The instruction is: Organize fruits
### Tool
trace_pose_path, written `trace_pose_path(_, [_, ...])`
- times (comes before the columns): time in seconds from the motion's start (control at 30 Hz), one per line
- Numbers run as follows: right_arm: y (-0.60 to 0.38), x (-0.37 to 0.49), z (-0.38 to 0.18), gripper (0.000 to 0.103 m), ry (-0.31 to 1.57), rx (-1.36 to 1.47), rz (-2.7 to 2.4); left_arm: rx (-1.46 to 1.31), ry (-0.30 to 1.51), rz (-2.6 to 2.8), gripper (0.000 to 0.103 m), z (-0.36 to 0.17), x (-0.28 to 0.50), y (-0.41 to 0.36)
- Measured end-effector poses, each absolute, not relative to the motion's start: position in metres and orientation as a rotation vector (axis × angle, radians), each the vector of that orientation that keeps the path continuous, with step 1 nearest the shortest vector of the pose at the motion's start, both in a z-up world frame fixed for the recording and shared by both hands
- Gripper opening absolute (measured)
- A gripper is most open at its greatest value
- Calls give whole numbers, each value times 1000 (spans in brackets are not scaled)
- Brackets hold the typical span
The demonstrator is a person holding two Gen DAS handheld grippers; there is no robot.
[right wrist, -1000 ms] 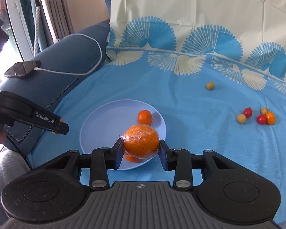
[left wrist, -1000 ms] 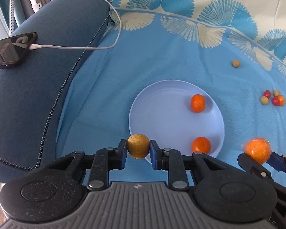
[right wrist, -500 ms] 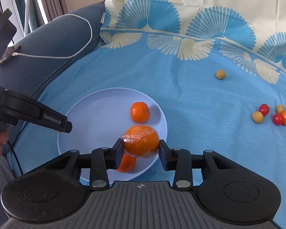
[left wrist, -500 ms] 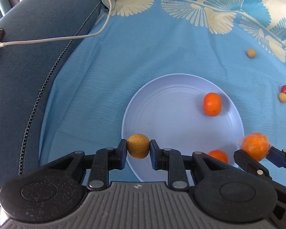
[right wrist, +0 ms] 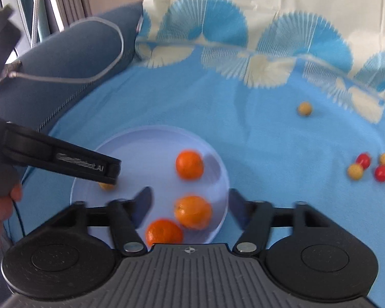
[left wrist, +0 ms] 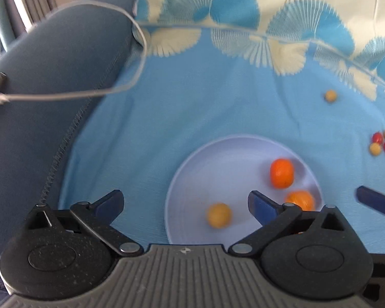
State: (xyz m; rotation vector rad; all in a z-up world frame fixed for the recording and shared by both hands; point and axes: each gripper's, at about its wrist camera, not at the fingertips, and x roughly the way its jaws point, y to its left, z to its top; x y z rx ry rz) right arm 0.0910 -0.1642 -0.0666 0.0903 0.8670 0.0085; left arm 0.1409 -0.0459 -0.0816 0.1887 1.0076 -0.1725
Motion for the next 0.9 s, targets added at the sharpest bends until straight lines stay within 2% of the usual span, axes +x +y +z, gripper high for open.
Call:
trace_pose_path(0.2, [-171, 64, -35, 98, 865, 137, -32, 175, 1041, -153, 103, -57, 106, -33])
trace_pose_path(0.37, [-162, 21, -9, 102, 855, 160, -12, 170, 1044, -150, 103, -36, 67, -19])
trace_pose_path(0.9, [-134, -88, 35, 102, 756, 135, -74, 177, 976, -152, 103, 9, -42, 1])
